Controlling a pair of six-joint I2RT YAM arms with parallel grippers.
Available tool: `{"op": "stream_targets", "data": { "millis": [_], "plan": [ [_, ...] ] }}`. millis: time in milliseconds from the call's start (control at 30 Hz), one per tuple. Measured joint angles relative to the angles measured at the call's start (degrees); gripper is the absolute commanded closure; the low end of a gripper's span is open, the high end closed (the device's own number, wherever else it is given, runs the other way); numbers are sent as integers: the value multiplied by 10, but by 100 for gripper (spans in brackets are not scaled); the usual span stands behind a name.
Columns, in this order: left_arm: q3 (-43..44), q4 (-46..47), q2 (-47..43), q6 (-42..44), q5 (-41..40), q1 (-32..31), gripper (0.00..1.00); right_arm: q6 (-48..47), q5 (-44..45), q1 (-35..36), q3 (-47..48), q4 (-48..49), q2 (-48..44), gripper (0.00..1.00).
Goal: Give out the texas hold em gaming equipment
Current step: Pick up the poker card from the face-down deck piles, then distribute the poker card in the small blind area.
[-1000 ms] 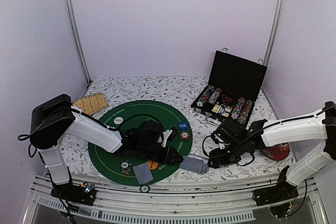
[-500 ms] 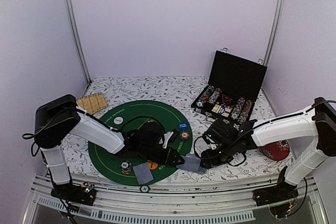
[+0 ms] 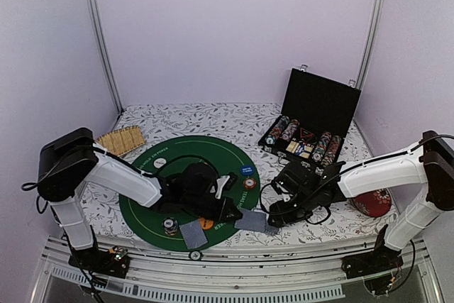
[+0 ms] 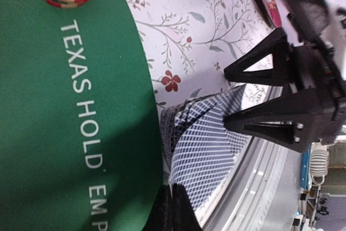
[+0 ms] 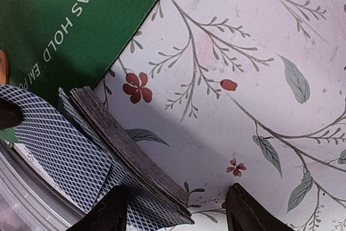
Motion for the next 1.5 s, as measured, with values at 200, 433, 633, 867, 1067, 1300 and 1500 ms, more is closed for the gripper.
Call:
{"op": "stream_targets", "data": {
  "millis": [200,433,633,867,1067,1300,1500],
  "plan": [
    [-8,-17,-57,9,-10,5,100,-2,9,-1,0,-21,-11,33],
    [-8,-26,-112,12,-7,29,100,-18,12,-25,3,-57,-60,32],
    [43,-13,-121,1,-69,95,100,-40,12,-48,19,-68,-93,32],
    [155,65,21,-88,-158,148,100,-77,12,-60,62,-78,-94,31],
    [229,53,153,-163,-217,163,100,-102,14,-72,79,-88,-93,31],
    [280,24,217,-204,-232,169,99,-117,14,-82,79,-99,-93,31],
    [284,0,224,-205,-238,170,57,-130,10,-85,79,-100,-93,26]
  ]
}}
